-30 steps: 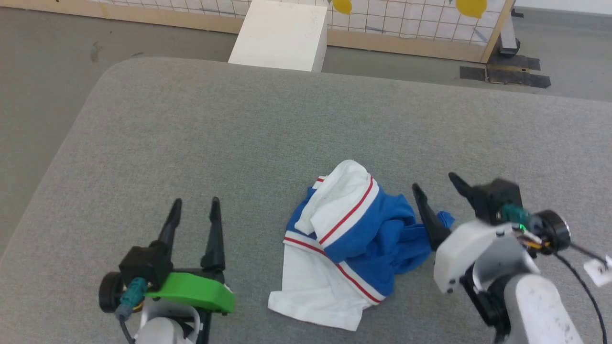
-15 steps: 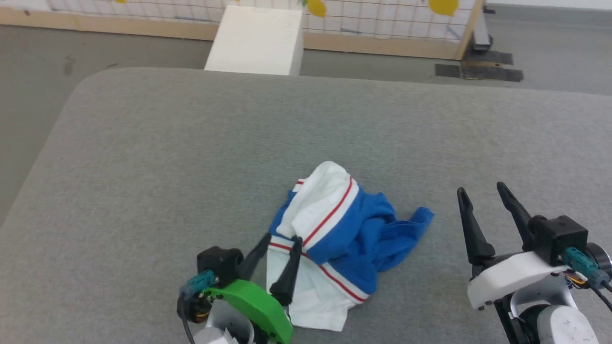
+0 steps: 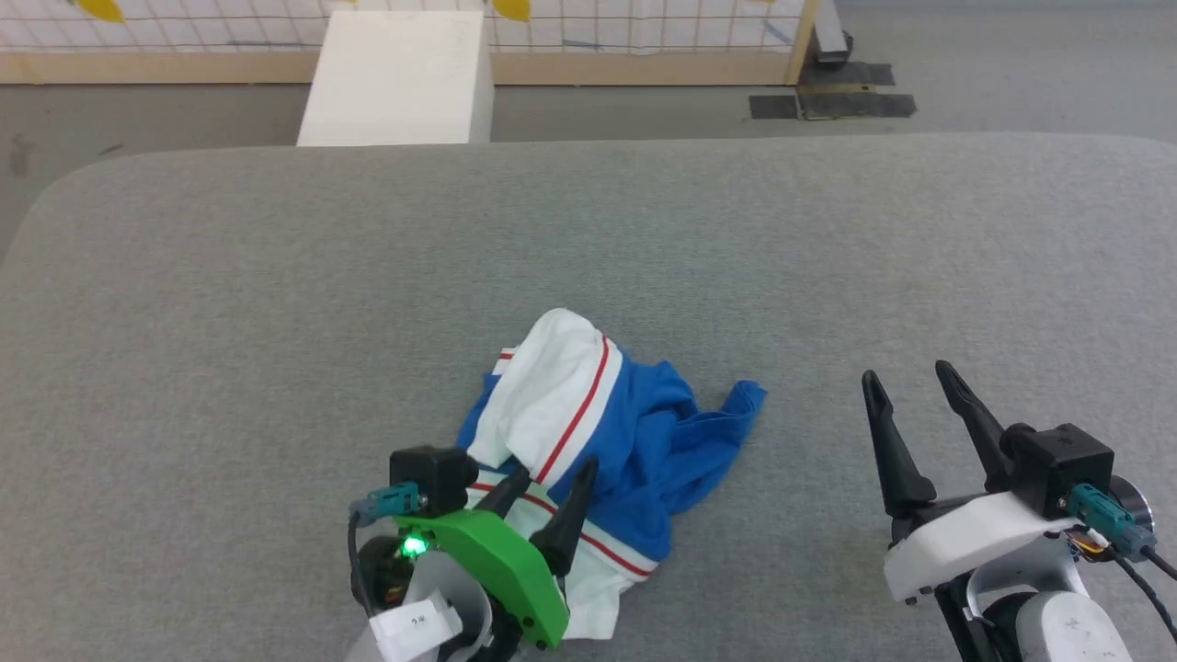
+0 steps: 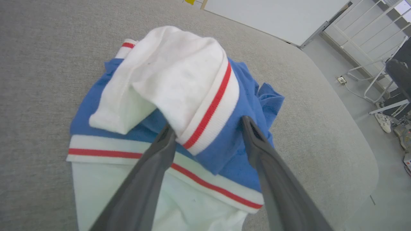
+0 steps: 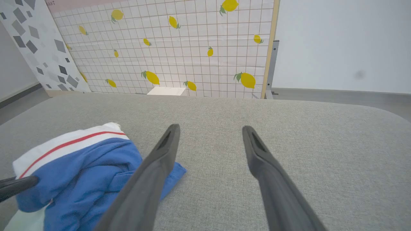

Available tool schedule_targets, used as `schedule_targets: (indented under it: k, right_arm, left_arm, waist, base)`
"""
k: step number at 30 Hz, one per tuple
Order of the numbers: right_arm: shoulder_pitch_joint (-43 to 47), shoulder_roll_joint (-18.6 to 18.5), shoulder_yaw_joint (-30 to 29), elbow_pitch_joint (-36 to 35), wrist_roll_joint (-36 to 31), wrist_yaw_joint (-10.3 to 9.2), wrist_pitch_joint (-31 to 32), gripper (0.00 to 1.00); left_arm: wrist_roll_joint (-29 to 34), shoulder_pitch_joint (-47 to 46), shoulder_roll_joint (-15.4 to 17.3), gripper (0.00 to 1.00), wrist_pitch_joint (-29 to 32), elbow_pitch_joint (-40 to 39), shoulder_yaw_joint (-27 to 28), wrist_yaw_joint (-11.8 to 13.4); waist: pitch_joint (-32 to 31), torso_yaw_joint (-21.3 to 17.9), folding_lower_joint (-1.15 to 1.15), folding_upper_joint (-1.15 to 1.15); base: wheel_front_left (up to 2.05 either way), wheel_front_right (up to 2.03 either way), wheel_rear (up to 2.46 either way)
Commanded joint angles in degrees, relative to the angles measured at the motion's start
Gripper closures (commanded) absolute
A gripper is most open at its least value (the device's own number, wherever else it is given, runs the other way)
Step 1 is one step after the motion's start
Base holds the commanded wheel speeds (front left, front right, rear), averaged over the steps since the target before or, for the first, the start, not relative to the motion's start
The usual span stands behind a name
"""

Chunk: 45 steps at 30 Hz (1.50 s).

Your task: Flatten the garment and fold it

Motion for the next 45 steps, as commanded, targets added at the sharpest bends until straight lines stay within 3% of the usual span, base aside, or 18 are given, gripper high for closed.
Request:
schedule_targets:
  k: [1, 2, 8, 14, 20, 26, 27, 28, 29, 33, 38, 42, 45]
  right_arm:
    - [-0.5, 0.0, 0.1, 0.3, 0.3, -0.09, -0.4, 0.00]
    - [-0.5, 0.0, 0.1, 0.5, 0.3, -0.09, -0.5, 0.00]
    - [-1.0, 0.0, 0.5, 0.7, 0.8, -0.09, -1.2, 0.00]
    - [-2.5, 0.0, 1.5, 1.2, 2.2, -0.09, -2.1, 0.00]
    - [-3.7, 0.0, 2.4, 3.0, 4.6, -0.09, -4.2, 0.00]
    - [-4.1, 0.0, 1.1, 5.5, 5.8, -0.09, -6.2, 0.00]
    - [-4.2, 0.0, 0.8, 5.8, 5.8, -0.09, -6.3, 0.00]
    - [-4.2, 0.0, 0.4, 6.1, 5.8, -0.09, -6.5, 0.00]
    - [-4.3, 0.0, 0.0, 6.3, 5.7, -0.09, -6.6, 0.00]
    - [-5.1, 0.0, -0.4, 6.3, 4.6, -0.09, -6.5, 0.00]
    - [-6.5, 0.0, 2.5, 4.0, 0.8, -0.09, -5.0, 0.00]
    - [-8.0, 0.0, 7.1, 3.5, -4.1, -0.09, -1.3, 0.00]
    - [-9.0, -0.7, 10.0, 4.9, -7.9, -0.09, 2.7, 0.00]
  left_arm:
    - [0.1, -1.3, 0.5, 0.62, -0.7, -0.8, -0.2, -0.3]
    - [0.9, -1.7, 0.9, 1.00, -1.3, -1.3, -0.3, -0.4]
    - [7.7, -7.5, 3.1, 1.00, -4.7, -2.5, -1.4, 0.6]
    - [12.8, -21.8, 2.5, 1.00, -4.1, 3.4, -5.7, -1.1]
    - [13.8, -33.8, 0.3, 1.00, -3.8, 14.0, -12.7, -3.0]
    - [9.5, -36.1, -0.5, 1.00, -3.1, 22.6, -22.1, -3.6]
    - [8.6, -35.8, -0.5, 0.68, -2.3, 23.7, -23.8, -3.6]
    - [7.4, -35.3, -0.5, 0.27, -1.2, 24.9, -25.9, -3.6]
    - [6.4, -34.9, -0.5, 0.00, -0.6, 25.6, -27.2, -3.6]
    - [2.8, -32.8, -0.3, 0.00, -0.4, 27.2, -29.7, -3.6]
    - [1.5, -28.7, 1.3, 0.00, -5.8, 23.8, -28.8, -2.9]
    - [1.4, -23.2, 4.6, 0.00, -11.5, 17.9, -26.6, 0.4]
    - [1.8, -18.5, 7.6, 0.00, -17.2, 12.4, -23.6, 5.0]
  waist:
    - [0.3, -0.9, 0.00, 0.00]
    - [0.3, -1.2, 0.00, 0.00]
    - [1.0, -3.0, 0.00, 0.00]
    - [3.1, -7.1, 0.00, 0.00]
    - [6.3, -13.2, 0.00, 0.00]
    - [8.3, -16.2, 0.00, 0.00]
    - [8.4, -16.1, 0.00, 0.00]
    - [8.5, -15.8, 0.00, 0.00]
    - [8.5, -15.5, 0.00, 0.00]
    - [8.0, -12.6, 0.00, 0.00]
    - [6.9, -7.8, 0.00, 0.00]
    - [6.3, -4.5, 0.00, 0.00]
    - [6.0, -1.9, 0.00, 0.00]
  base:
    - [0.00, 0.00, 0.00]
    - [0.00, 0.00, 0.00]
    - [0.00, 0.00, 0.00]
    - [0.00, 0.00, 0.00]
    - [0.00, 0.00, 0.00]
    - [0.00, 0.00, 0.00]
    - [0.00, 0.00, 0.00]
    - [0.00, 0.00, 0.00]
    - [0.00, 0.00, 0.00]
    - [0.00, 0.00, 0.00]
    - [0.00, 0.00, 0.00]
    - [0.00, 0.00, 0.00]
    - [0.00, 0.00, 0.00]
